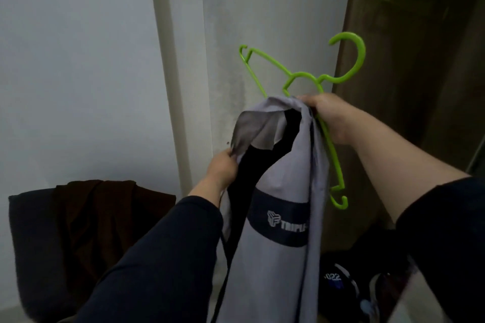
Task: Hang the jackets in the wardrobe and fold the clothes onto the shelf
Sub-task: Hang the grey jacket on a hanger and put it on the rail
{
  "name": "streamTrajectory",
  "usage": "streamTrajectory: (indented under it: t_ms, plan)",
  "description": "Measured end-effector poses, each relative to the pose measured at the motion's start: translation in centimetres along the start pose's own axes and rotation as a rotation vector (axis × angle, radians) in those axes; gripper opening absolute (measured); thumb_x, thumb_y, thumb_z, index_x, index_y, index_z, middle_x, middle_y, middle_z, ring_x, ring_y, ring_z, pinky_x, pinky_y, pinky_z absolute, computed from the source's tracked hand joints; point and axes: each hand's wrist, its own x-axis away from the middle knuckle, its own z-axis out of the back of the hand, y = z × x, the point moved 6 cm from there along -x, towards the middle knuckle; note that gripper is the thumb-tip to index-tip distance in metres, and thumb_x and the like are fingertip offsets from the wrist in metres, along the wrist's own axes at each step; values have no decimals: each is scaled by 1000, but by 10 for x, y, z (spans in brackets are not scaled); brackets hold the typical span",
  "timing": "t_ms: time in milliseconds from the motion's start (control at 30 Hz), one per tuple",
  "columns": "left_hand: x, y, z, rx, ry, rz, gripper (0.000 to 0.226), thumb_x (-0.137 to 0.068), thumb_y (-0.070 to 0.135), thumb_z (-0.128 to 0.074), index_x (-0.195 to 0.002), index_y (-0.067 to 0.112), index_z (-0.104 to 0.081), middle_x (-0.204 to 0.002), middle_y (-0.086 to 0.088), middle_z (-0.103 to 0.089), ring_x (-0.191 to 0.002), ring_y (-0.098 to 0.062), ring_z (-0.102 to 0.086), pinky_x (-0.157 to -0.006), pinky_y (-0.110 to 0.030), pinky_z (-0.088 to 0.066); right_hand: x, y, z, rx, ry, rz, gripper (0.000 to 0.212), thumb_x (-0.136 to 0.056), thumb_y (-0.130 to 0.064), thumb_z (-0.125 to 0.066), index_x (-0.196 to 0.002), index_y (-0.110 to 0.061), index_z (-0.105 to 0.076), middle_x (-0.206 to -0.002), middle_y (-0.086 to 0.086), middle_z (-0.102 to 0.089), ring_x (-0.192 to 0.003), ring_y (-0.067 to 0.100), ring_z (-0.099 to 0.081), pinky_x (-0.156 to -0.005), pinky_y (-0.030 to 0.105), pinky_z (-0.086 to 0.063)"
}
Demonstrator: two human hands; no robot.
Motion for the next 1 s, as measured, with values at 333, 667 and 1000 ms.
streamTrajectory:
  t_ms: [333,667,1000]
  plan:
    - [-28,65,77,-124,294,-261,29,-92,9,-40,-104,12,-66,-118,-16,-65,-110,-33,-58,-82,-26,-40,-1,39,28,299,180,4,23,-100,-20,-42,-80,-22,-54,-73,4,-49,-58,16,-46,-45,19,-45]
    - [-41,70,104,-614,419,-199,30,-95,25,-44,-108,11,-68,-116,-16,-60,-108,-36,-58,-74,-34,-42,37,37,25,103,-55,-63,66,-84,-76,-18,-106,-25,-53,-68,11,-65,-38,17,-42,-40,13,-21]
    - [-24,96,81,-759,436,-511,26,-96,28,-46,-100,17,-69,-101,-8,-60,-94,-34,-63,-62,-32,-34,41,49,-2,377,-199,-124,51,-93,-66,-18,-92,-21,-42,-62,13,-61,-34,17,-39,-40,16,-31]
